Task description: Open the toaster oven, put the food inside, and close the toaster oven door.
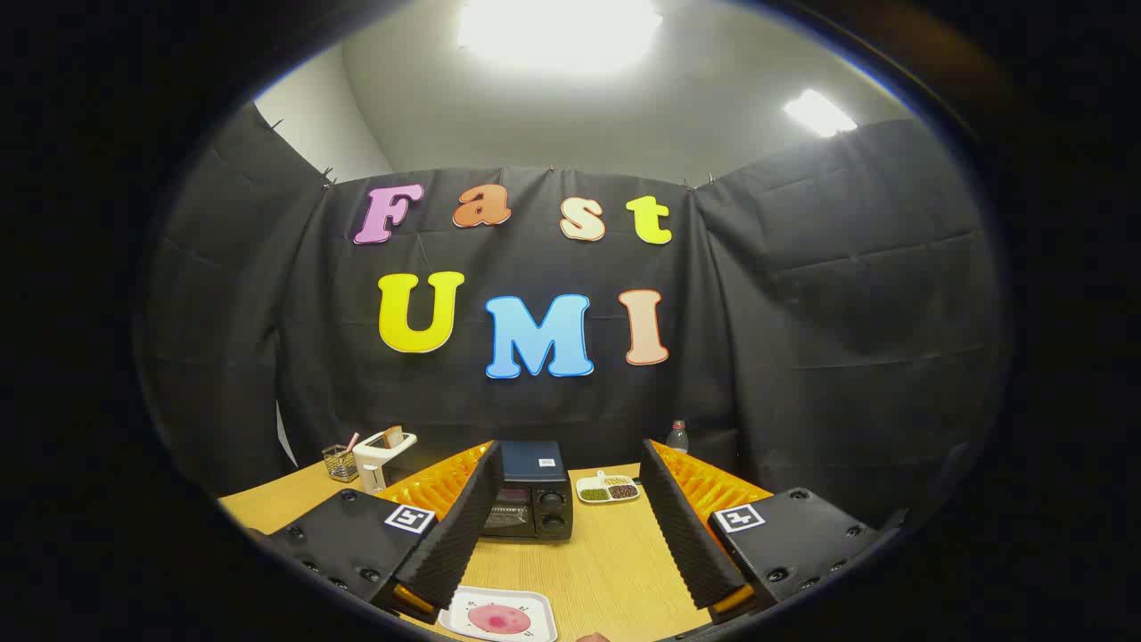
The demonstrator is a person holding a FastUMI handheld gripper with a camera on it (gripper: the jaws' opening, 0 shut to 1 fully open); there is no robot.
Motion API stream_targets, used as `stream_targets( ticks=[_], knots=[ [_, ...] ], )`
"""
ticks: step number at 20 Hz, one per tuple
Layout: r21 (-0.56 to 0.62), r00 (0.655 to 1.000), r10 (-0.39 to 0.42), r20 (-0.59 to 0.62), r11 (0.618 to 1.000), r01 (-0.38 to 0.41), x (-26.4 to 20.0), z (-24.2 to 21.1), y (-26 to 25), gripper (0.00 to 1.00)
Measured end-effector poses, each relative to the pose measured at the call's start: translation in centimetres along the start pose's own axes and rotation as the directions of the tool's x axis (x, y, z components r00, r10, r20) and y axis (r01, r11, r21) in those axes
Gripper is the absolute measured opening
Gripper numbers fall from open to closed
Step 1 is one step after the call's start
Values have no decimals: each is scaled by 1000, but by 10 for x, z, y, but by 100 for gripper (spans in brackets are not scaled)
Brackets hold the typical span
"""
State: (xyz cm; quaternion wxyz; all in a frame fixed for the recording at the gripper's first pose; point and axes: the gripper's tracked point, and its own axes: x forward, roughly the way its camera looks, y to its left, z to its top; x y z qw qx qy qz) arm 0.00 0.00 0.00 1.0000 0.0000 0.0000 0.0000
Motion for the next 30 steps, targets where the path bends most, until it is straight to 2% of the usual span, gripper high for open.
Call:
stream_targets(
  ticks=[15, 25, 30],
  knots=[
    [22, 1000, 28, -14, 999, -28, 13, -3, 19, 98],
    [29, 994, 106, -15, 994, -106, 71, -2, 71, 97],
    [40, 987, 155, -33, 987, -153, 102, -16, 100, 97]
  ],
)
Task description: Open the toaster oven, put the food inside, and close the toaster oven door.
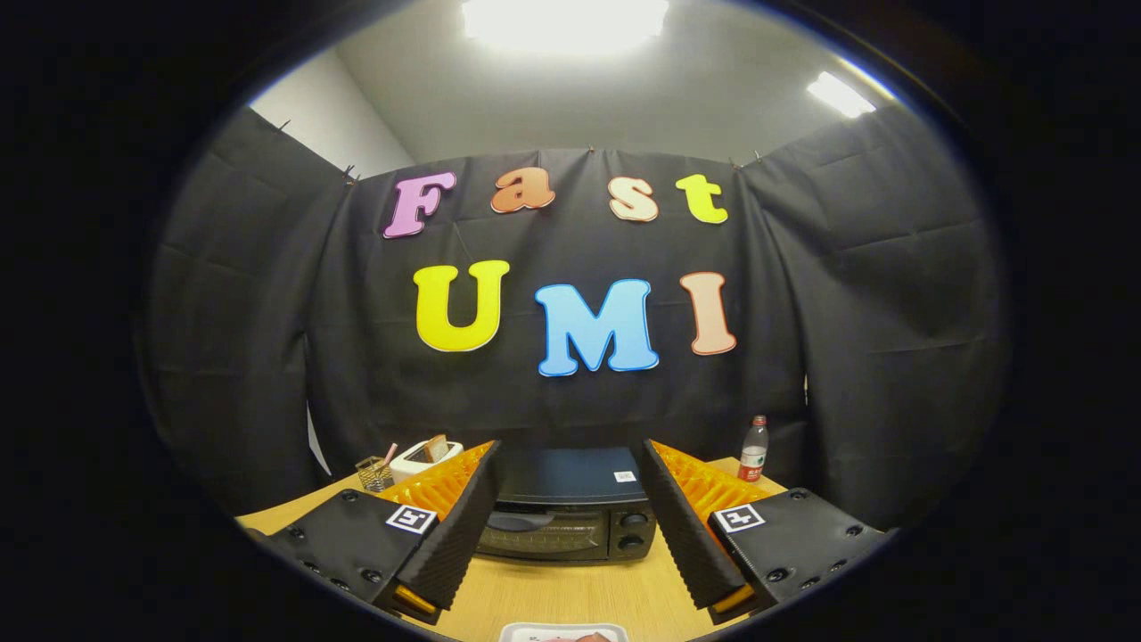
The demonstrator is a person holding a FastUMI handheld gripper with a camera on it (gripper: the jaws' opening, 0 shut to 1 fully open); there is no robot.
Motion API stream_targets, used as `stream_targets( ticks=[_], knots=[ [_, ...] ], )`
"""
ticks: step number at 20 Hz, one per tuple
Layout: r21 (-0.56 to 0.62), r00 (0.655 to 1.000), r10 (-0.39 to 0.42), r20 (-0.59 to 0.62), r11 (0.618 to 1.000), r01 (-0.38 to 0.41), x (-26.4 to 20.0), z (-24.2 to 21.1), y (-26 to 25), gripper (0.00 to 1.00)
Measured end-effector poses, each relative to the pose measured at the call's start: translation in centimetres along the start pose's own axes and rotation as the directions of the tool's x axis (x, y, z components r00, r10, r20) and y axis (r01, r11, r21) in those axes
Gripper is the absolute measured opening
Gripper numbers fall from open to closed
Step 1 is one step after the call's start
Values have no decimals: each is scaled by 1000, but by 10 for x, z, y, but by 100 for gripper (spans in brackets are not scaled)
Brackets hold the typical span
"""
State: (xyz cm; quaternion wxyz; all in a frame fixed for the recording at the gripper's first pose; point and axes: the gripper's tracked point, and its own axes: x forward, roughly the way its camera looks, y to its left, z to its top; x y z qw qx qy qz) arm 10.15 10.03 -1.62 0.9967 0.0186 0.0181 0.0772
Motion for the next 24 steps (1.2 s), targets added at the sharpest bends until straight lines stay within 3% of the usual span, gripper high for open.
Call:
stream_targets(
  ticks=[11, 24],
  knots=[
    [20, 989, 68, -128, 998, -66, 80, -73, 38, 97],
    [39, 958, 54, -282, 998, -45, 146, -153, 62, 98]
  ],
)
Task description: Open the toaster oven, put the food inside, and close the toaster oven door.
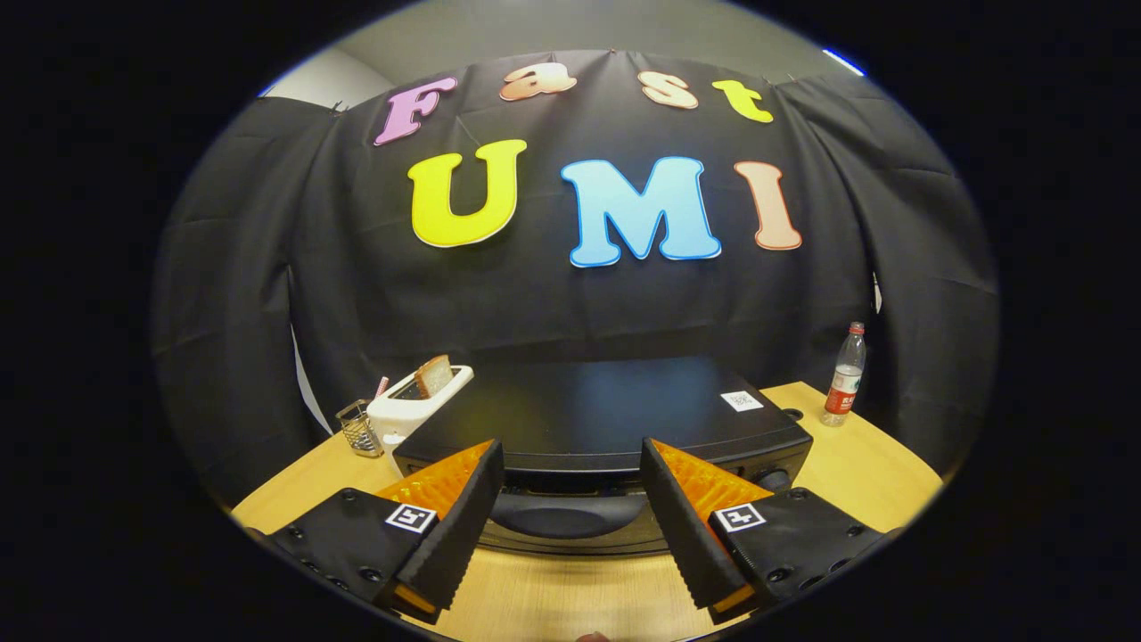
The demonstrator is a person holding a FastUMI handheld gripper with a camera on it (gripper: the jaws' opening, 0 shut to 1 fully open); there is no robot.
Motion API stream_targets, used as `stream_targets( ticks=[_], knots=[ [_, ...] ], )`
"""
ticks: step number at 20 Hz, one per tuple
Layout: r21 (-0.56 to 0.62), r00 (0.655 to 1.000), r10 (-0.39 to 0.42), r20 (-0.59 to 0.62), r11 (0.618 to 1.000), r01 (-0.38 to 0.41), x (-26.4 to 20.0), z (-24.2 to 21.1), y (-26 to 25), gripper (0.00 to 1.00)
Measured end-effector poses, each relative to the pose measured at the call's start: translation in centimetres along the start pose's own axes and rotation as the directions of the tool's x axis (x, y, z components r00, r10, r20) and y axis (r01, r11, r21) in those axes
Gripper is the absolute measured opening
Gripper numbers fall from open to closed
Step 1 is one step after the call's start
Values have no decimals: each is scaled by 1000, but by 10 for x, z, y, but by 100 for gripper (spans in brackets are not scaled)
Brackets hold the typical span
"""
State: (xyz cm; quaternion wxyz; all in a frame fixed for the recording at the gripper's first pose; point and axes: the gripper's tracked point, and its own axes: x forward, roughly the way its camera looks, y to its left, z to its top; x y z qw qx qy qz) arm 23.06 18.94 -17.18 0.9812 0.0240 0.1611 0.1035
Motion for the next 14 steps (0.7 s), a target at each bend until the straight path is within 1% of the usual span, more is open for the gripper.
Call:
stream_targets(
  ticks=[4, 5, 6, 7, 8, 11, 14],
  knots=[
    [-24, 999, -27, -46, 999, 26, 8, -25, -2, 97],
    [-34, 999, -33, -17, 999, 33, 7, -17, -3, 97],
    [-35, 999, -33, -31, 999, 32, 11, -23, -3, 97],
    [-42, 999, -33, -13, 999, 32, 13, -22, -3, 96],
    [-47, 999, -33, -22, 998, 32, 14, -23, -4, 96],
    [-52, 999, -32, -3, 998, 31, 7, -25, -3, 97],
    [-65, 1000, -13, -20, 998, 12, -9, -33, -1, 97]
  ],
)
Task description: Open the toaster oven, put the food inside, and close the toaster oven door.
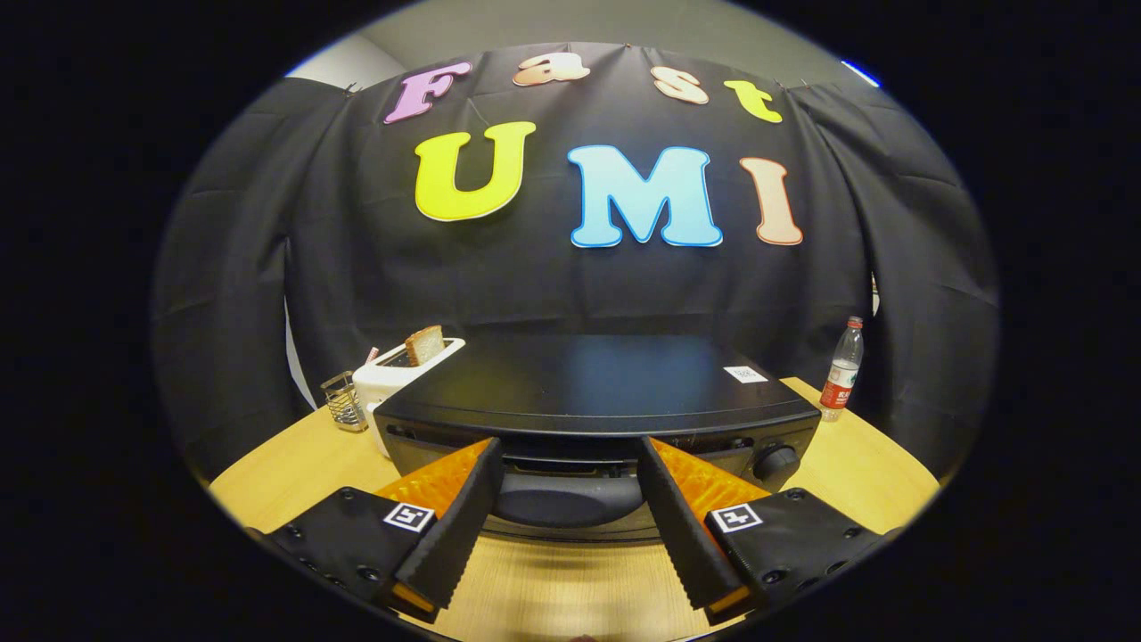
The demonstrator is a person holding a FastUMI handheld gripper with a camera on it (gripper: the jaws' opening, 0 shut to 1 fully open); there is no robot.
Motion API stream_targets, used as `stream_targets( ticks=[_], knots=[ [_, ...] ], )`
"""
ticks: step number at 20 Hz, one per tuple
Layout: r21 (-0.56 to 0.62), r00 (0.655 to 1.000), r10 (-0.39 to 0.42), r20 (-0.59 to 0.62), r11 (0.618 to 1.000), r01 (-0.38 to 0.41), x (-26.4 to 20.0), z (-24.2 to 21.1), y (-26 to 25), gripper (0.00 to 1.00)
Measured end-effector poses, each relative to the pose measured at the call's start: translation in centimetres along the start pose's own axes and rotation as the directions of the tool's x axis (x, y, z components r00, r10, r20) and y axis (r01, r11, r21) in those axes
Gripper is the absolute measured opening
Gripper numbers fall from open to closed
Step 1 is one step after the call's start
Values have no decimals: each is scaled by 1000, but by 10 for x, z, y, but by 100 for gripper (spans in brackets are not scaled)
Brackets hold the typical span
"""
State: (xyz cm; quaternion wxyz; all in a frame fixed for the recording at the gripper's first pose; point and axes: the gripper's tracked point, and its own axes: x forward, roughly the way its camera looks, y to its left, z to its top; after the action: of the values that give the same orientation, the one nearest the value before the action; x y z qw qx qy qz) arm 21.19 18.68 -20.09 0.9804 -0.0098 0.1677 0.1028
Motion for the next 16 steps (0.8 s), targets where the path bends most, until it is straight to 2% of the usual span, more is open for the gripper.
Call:
stream_targets(
  ticks=[6, 16],
  knots=[
    [-1, 997, 30, -64, 1000, -30, -37, -34, 2, 97],
    [-13, 983, 6, -183, 1000, -8, -68, -90, 5, 97]
  ],
)
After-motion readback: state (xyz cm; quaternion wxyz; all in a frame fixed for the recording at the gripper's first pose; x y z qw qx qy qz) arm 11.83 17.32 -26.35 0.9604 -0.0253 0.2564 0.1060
